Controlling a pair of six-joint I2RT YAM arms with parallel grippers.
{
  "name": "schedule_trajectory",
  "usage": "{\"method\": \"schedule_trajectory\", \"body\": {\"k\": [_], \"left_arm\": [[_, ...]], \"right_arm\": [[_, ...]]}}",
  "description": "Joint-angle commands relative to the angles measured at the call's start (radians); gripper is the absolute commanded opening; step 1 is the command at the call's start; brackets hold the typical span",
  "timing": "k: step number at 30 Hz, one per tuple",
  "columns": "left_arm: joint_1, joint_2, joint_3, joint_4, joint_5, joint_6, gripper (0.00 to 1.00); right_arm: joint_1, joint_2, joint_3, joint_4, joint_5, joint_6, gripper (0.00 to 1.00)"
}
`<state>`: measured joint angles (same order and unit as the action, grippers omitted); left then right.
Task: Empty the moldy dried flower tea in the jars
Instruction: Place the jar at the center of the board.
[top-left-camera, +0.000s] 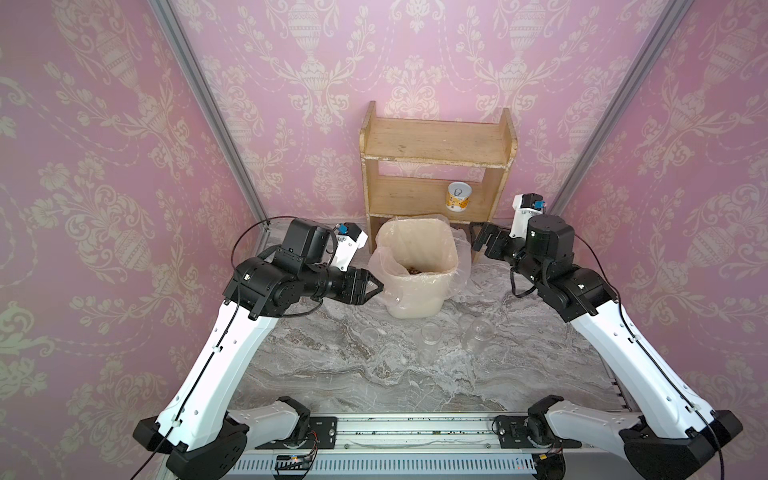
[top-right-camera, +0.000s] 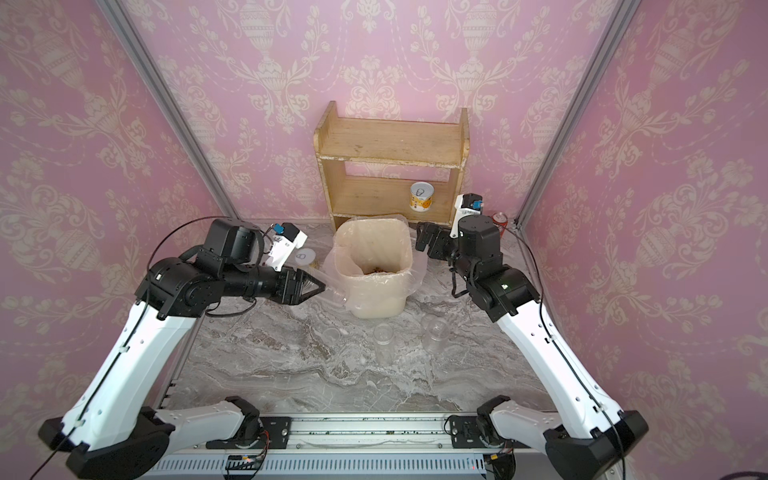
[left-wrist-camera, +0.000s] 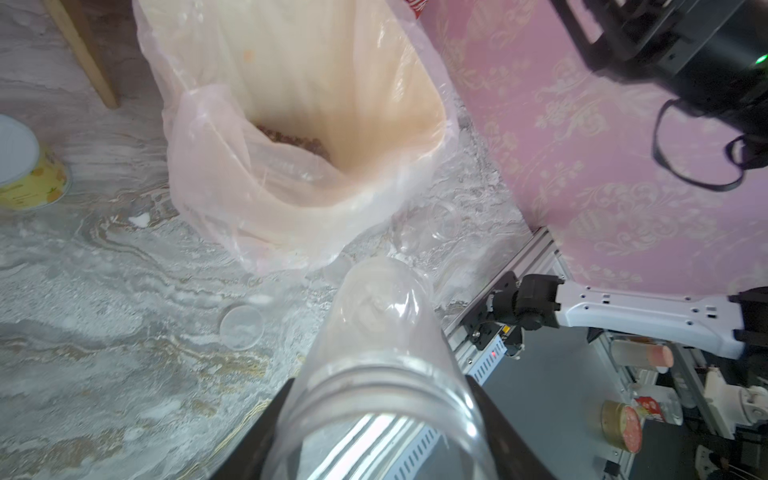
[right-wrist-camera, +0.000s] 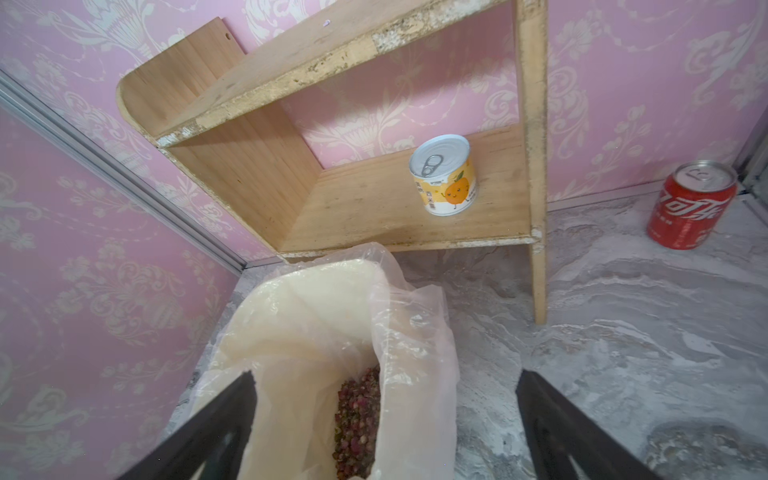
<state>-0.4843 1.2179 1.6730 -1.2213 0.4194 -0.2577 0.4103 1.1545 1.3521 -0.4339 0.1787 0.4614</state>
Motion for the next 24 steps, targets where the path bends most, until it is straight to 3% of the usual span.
{"method": "schedule_trajectory", "body": {"k": [1, 9, 20, 24], "left_arm": [[-0.022, -0.002, -0.041, -0.106, -0.101, 0.058, 0.31], [-0.135, 0.015, -0.212, -0.090, -0.302, 0.011, 0.32], [-0.254, -0.029, -0.525, 0.149, -0.459, -0.139, 0.34], [-0.273, -0.067, -0.628, 0.233, -0.452, -0.197, 0.31]], "right_arm": [[-0.007, -0.038, -0.034, -0.045, 0.062, -0.085, 1.00], [-0.015, -0.116, -0.114, -0.066, 0.115, -0.124, 1.00], [-0.024, -0.162, -0.169, -0.074, 0.117, -0.139, 1.00], [-0.025, -0.177, -0.169, -0.075, 0.118, -0.141, 1.00]]}}
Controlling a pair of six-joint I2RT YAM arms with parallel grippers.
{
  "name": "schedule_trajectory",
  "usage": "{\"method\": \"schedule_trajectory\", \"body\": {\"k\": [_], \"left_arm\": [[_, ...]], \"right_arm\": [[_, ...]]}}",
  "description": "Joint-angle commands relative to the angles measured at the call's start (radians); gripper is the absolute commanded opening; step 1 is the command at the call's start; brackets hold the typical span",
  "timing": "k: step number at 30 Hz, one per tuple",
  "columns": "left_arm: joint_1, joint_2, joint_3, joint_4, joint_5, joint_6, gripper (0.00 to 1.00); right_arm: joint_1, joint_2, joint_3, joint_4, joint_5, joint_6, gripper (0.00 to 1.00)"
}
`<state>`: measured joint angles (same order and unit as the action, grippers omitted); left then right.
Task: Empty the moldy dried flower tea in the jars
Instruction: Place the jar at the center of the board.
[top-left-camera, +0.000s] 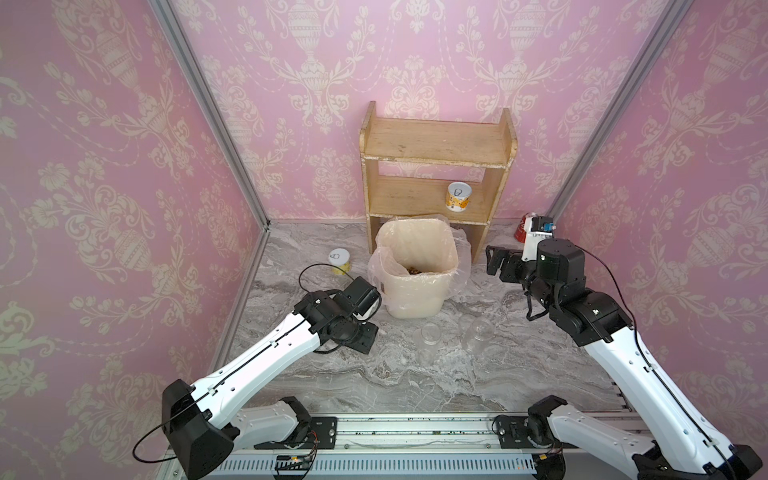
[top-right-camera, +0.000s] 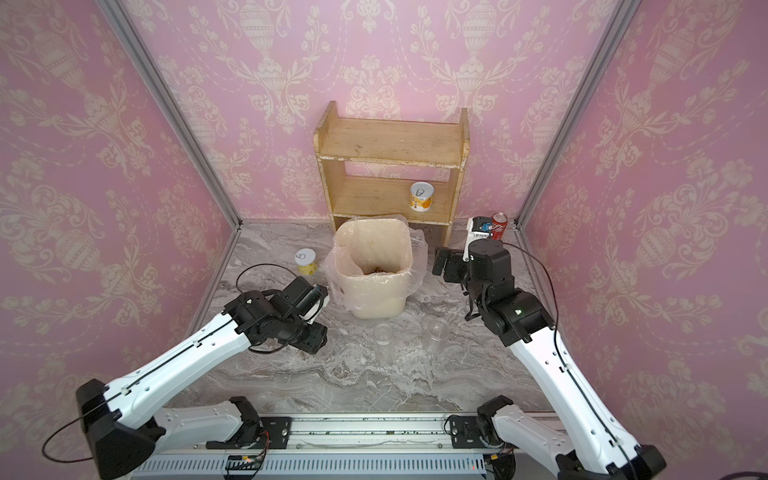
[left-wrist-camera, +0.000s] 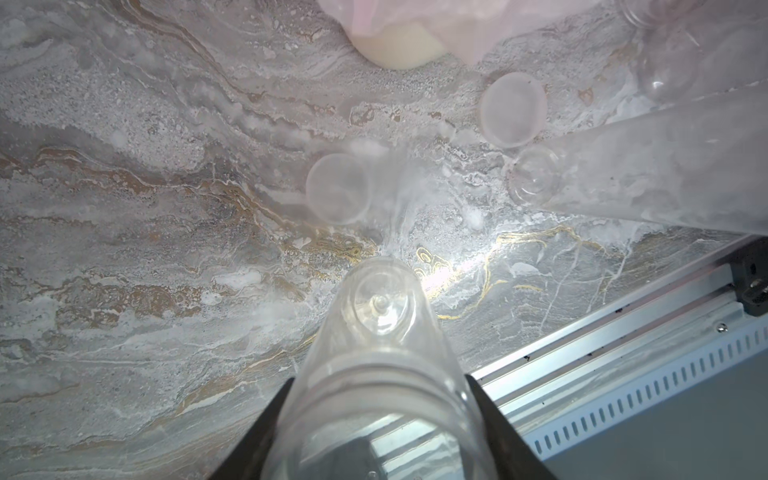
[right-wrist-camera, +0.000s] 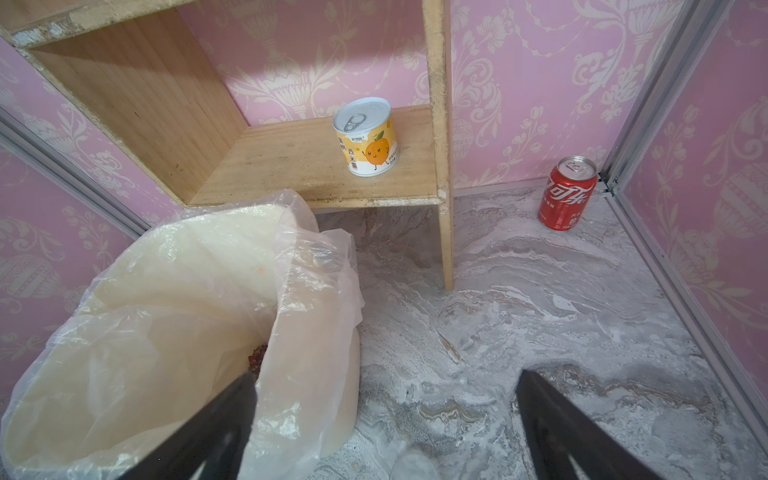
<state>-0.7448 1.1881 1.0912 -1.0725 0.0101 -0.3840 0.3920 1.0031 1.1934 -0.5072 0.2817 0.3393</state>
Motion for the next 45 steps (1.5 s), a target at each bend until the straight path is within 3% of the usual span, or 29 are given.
{"method": "schedule_trajectory", "body": {"k": [1, 15, 45], "left_arm": [[-0.016, -0.042, -0.067, 0.104, -0.029, -0.081, 0.31], [-0.100, 0.042, -0.164, 0.192, -0.078, -0.128, 0.30], [-0.126, 0.058, -0.257, 0.266, -0.154, -0.136, 0.31]], "right_arm": [[-0.008, -0.027, -0.028, -0.002, 0.015, -0.019, 1.00], [-0.009, -0.043, -0.070, 0.004, 0.010, -0.016, 1.00], [-0.013, -0.057, -0.099, 0.009, -0.002, -0.005, 1.00]]}}
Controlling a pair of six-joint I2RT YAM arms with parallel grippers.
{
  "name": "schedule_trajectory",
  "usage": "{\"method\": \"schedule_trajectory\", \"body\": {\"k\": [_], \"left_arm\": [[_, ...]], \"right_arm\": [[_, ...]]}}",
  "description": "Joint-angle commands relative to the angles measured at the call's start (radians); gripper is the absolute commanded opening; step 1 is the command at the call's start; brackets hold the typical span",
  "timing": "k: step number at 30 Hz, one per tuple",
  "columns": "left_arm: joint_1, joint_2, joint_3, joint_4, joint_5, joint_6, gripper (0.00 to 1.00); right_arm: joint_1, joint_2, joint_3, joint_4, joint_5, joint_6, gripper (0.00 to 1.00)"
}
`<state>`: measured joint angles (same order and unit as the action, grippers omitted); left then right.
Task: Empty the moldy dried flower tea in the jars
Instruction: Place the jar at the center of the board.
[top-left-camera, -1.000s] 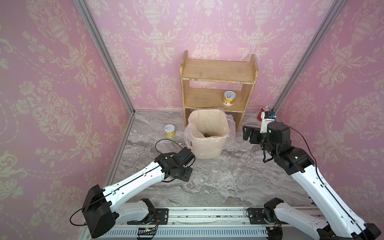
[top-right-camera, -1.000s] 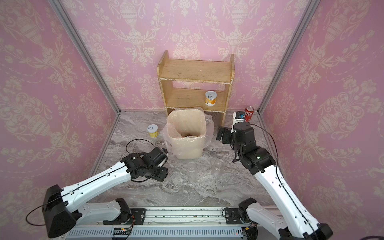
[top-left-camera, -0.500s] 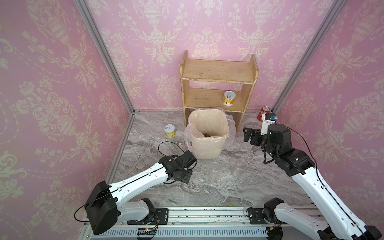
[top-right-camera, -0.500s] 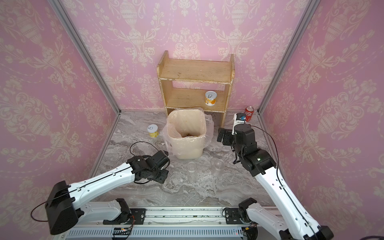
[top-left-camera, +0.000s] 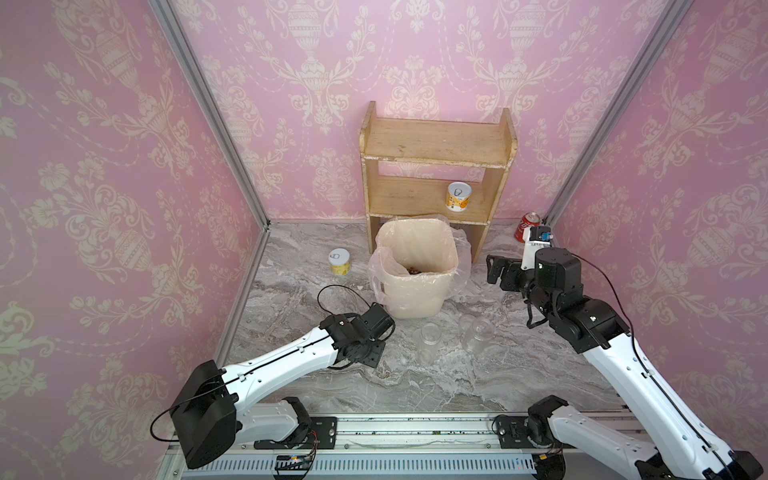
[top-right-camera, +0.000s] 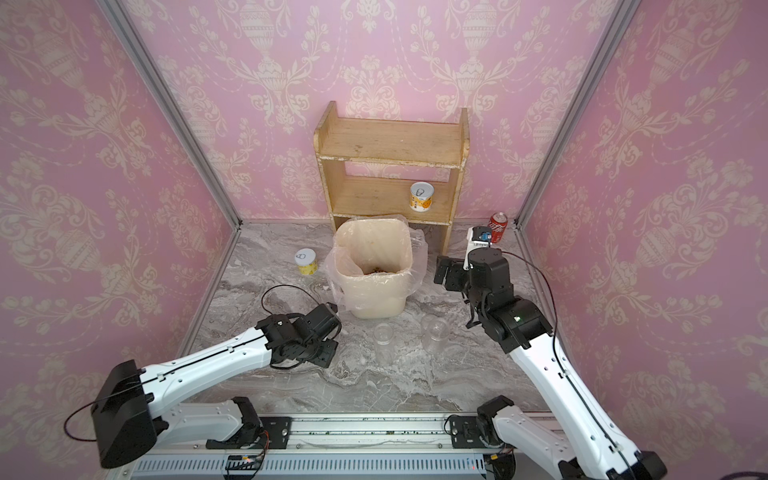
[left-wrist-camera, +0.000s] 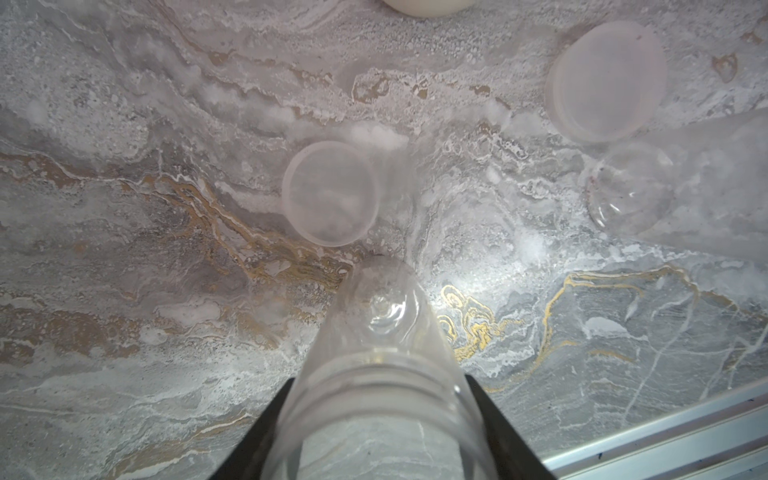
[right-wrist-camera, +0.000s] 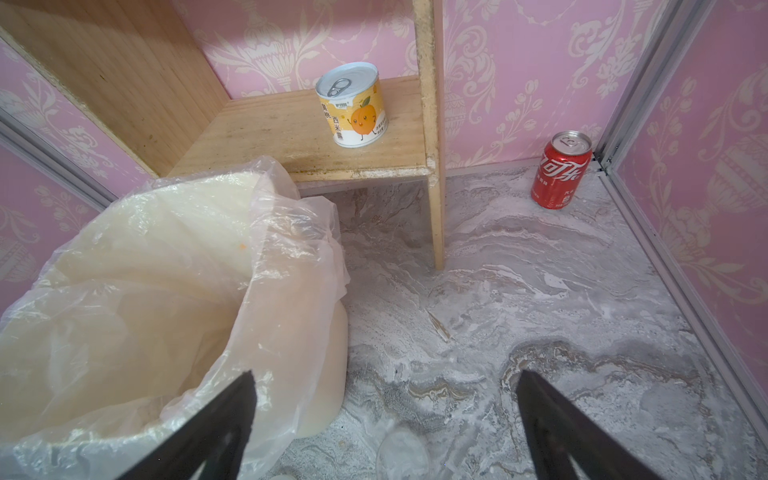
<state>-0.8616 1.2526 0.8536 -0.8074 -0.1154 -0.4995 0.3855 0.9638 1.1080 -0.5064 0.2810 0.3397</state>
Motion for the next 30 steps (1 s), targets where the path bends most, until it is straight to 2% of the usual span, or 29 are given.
{"method": "schedule_trajectory", "body": {"k": [1, 10, 21, 30], "left_arm": [[-0.010, -0.003, -0.020, -0.001, -0.027, -0.020, 0.31], [-0.013, -0.004, -0.022, 0.005, -0.005, -0.021, 0.39], [-0.014, -0.007, -0.009, -0.004, 0.010, -0.020, 0.71], [-0.014, -0.047, 0.037, -0.050, 0.001, -0.010, 0.84]], "right_arm": [[-0.008, -0.017, -0.014, 0.008, -0.001, -0.005, 1.00], [-0.008, -0.020, -0.015, 0.003, -0.005, -0.005, 1.00], [-0.008, -0.026, -0.018, 0.000, -0.008, -0.010, 1.00], [-0.009, -0.039, -0.017, 0.007, -0.035, -0.044, 1.00]]}}
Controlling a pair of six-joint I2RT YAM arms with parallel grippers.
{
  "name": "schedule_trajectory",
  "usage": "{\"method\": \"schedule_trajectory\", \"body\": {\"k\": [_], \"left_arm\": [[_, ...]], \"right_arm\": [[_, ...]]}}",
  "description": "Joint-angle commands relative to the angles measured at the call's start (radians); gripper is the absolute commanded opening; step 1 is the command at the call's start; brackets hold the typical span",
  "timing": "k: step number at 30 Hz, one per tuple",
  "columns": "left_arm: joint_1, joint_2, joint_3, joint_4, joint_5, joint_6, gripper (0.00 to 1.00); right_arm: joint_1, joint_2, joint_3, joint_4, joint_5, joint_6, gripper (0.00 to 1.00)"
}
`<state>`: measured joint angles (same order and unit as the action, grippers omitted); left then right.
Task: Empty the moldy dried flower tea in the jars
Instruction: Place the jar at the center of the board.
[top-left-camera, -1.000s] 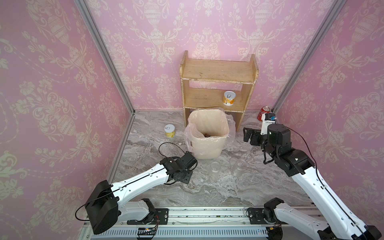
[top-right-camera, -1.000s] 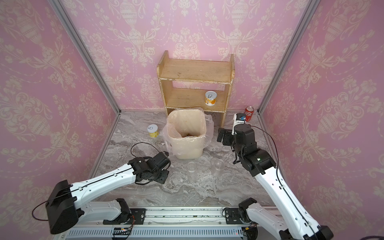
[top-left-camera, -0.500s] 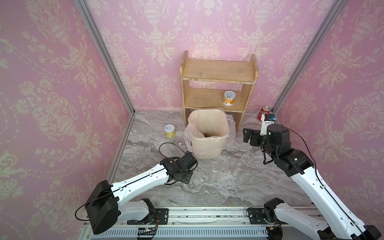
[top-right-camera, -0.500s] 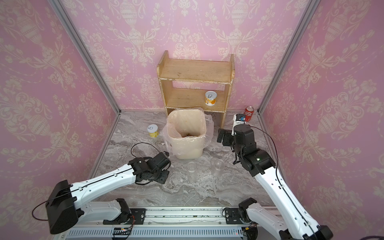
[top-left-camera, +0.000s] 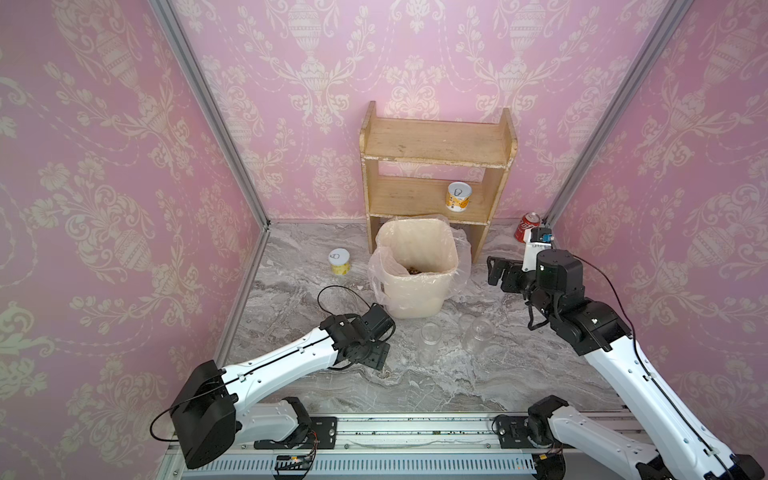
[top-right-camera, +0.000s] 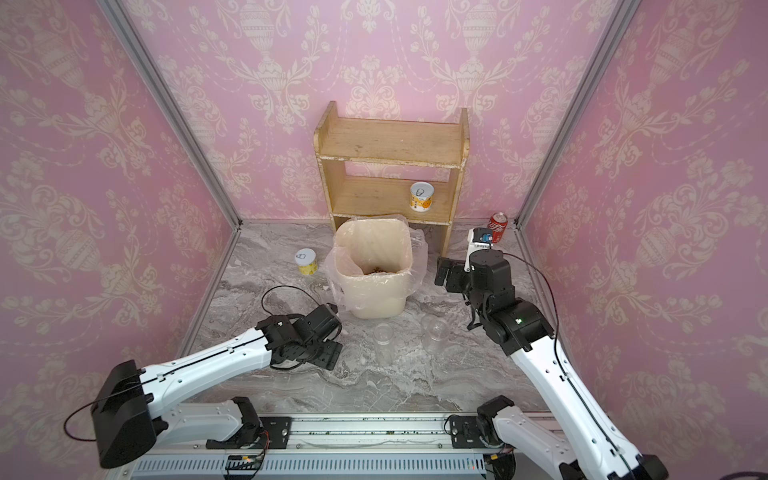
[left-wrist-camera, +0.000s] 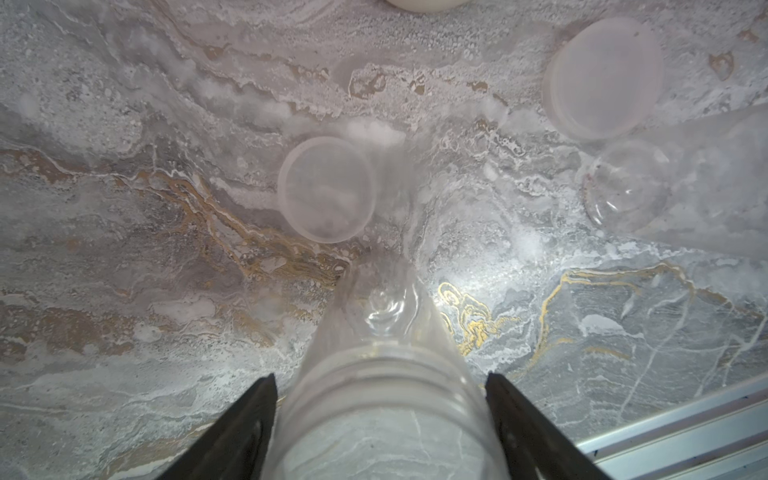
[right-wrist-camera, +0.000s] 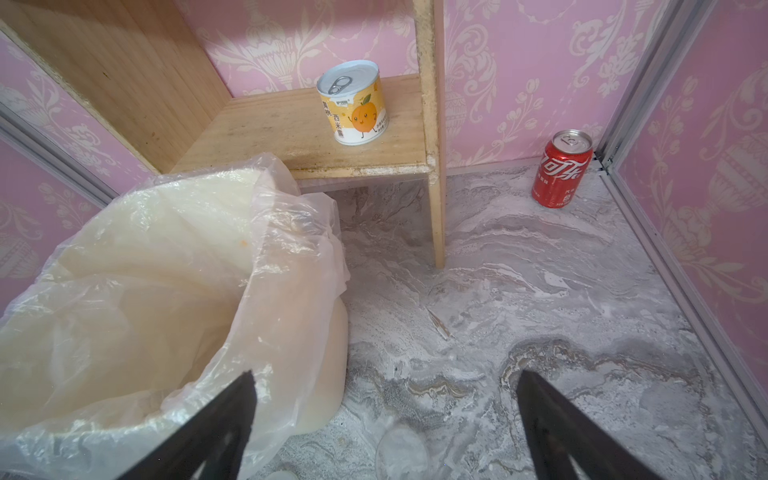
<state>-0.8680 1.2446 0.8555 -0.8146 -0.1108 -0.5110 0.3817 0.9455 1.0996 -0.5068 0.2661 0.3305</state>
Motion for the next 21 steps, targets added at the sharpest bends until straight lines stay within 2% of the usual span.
{"method": "schedule_trajectory", "body": {"k": [1, 11, 13, 21], "left_arm": [[-0.008, -0.052, 0.044, -0.047, -0.006, 0.001, 0.85], [-0.008, -0.181, 0.134, -0.084, -0.042, 0.039, 0.96], [-0.008, -0.220, 0.159, -0.080, -0.073, 0.061, 0.99], [-0.006, -0.413, 0.186, 0.053, -0.265, 0.182, 0.99]], "right_arm": [[-0.005, -0.023, -0.009, 0.008, -0.028, -0.040, 1.00], [-0.004, -0.030, 0.006, 0.019, -0.141, -0.122, 1.00], [-0.004, -0.039, 0.000, 0.032, -0.169, -0.143, 1.00], [-0.005, -0.081, -0.042, 0.081, -0.289, -0.222, 1.00]]}}
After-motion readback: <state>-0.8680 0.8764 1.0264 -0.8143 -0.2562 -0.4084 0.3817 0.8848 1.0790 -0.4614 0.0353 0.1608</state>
